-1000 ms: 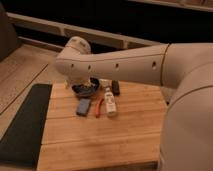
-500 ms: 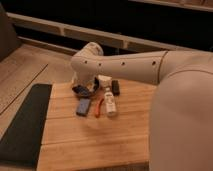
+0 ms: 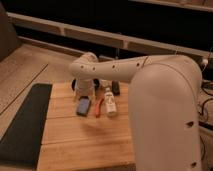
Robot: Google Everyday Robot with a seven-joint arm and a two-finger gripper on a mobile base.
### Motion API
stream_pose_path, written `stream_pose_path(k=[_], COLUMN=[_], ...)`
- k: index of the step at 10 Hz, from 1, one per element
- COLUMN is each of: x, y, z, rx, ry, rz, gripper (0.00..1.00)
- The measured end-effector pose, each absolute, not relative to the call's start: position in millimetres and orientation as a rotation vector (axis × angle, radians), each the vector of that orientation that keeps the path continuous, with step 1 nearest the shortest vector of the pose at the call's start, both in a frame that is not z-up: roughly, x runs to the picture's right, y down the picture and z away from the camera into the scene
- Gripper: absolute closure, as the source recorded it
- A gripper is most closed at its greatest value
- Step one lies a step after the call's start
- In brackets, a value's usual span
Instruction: Place the white sponge in the ceramic bowl
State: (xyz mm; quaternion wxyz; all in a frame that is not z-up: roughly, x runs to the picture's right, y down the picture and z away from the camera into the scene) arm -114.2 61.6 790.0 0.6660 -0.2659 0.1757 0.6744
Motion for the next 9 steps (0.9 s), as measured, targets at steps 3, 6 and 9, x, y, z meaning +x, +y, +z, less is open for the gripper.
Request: stream_pose_path(k=[3,6,9], x=[-119,-123,-118], y=[59,71,76], z=[794,818,844], rx=[-0.575,-0.537,-0.513], ry=[0.373,0.372,0.378], rz=[1.489,1.412,1.382], gripper=[0.35,0.35,0.35])
